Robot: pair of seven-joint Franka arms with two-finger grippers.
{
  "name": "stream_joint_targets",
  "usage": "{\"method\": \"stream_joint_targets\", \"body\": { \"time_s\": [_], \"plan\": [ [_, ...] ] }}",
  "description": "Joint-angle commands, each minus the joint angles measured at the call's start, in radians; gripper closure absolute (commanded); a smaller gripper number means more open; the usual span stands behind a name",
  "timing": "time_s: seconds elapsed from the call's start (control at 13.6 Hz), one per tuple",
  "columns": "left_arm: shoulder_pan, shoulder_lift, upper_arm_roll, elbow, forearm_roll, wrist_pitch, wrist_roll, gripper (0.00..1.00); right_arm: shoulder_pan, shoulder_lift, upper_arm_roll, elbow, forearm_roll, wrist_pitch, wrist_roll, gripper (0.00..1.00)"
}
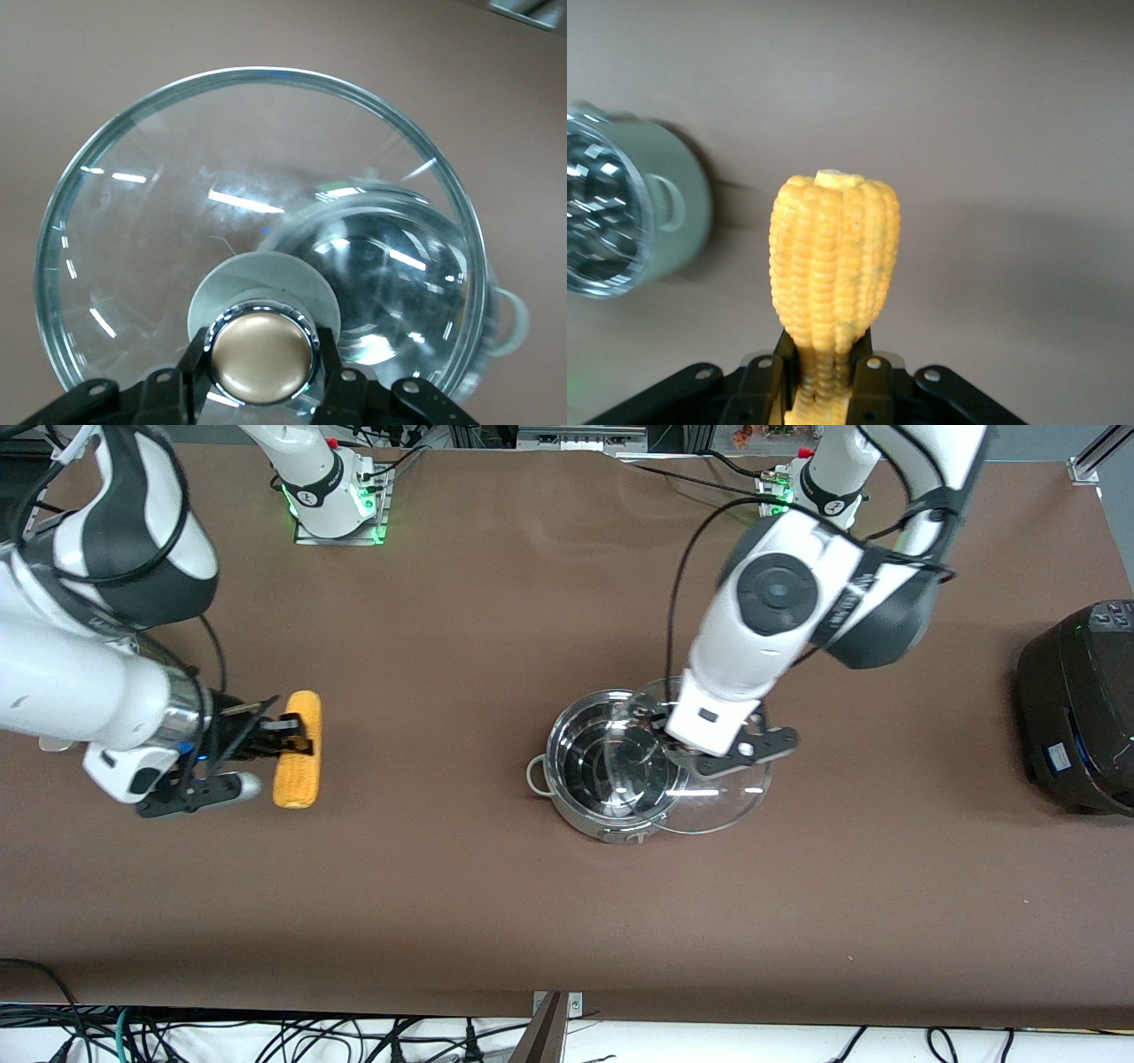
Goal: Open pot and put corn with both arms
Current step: 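Lift the lid off the pot with the left gripper while the right gripper carries corn, then lower the corn into the pot while the left gripper sets the lid down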
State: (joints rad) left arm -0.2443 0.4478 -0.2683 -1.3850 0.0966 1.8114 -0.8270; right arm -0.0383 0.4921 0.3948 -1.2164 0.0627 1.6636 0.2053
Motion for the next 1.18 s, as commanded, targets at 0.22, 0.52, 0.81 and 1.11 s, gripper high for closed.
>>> {"method": "stream_joint_targets", "body": {
  "time_s": [0.22,0.52,0.81,1.11],
  "plan": [
    [0.166,-0.210,0.131,-0.308,-0.084,0.048,0.459,1.00,0.205,0.103,0.036,0.028,0.002,0.307,0.342,0.76],
    [0.203,-0.193,0.309,-0.406,-0.179,0.193,0.829,1.00,0.319,0.155,0.036,0.029,0.000,0.487,0.480,0.76],
    [0.214,-0.161,0.353,-0.553,-0.187,0.383,0.908,1.00,0.411,0.229,0.038,0.029,0.002,0.658,0.536,0.76],
    [0.241,-0.135,0.397,-0.716,-0.189,0.600,1.035,1.00,0.462,0.308,0.032,0.029,-0.003,0.749,0.537,0.76]
  ]
}}
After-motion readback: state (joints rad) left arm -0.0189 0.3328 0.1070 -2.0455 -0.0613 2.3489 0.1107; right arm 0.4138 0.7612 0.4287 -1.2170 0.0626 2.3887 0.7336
